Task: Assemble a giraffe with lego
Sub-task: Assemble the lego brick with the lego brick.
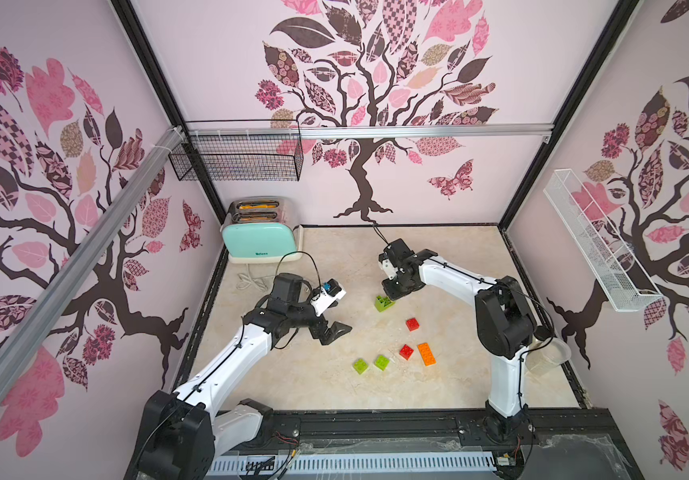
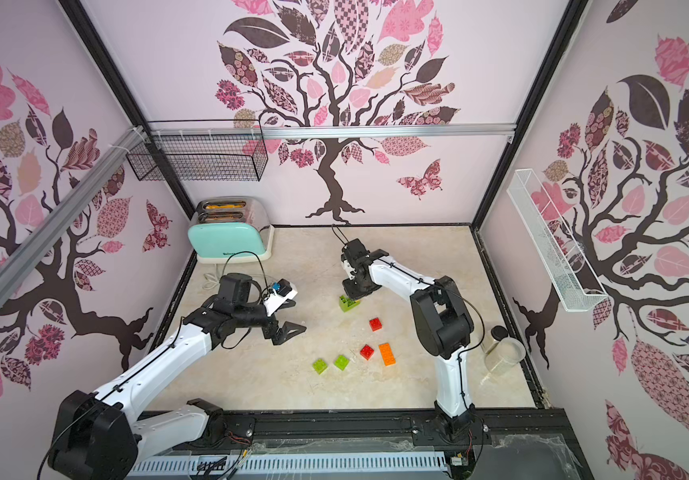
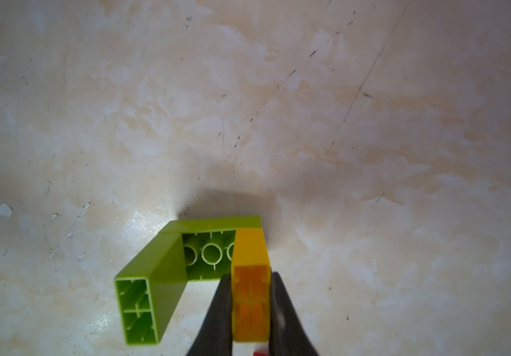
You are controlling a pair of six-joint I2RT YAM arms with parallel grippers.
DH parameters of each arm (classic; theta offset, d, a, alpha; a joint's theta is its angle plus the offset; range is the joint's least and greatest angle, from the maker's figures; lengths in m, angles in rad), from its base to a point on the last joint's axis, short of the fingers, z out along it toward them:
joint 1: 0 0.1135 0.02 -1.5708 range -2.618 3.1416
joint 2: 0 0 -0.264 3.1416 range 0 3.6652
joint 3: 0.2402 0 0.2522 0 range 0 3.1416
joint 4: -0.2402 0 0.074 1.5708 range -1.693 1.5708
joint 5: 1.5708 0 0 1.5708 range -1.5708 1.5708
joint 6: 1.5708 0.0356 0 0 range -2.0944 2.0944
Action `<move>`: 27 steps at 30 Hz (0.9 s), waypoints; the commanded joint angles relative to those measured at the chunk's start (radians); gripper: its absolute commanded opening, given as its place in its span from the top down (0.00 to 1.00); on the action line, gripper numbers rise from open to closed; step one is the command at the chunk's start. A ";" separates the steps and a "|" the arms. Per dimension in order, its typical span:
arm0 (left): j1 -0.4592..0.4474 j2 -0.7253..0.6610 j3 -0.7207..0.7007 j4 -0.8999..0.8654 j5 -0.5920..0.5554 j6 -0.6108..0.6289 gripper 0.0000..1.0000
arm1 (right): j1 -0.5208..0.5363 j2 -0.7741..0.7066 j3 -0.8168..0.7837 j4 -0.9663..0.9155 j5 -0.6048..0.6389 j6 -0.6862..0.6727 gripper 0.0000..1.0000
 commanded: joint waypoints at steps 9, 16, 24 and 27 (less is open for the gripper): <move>0.004 -0.006 -0.011 0.019 0.016 -0.005 0.02 | -0.003 0.103 -0.042 -0.100 0.106 -0.046 1.00; 0.005 -0.009 -0.013 0.021 0.017 -0.004 0.02 | -0.005 0.149 -0.052 -0.088 0.069 0.029 1.00; 0.005 -0.019 -0.018 0.028 0.023 -0.011 0.02 | -0.005 0.189 0.042 -0.198 0.074 0.037 1.00; 0.010 -0.018 -0.023 0.033 0.023 -0.003 0.02 | -0.005 0.154 0.110 -0.272 0.076 0.058 1.00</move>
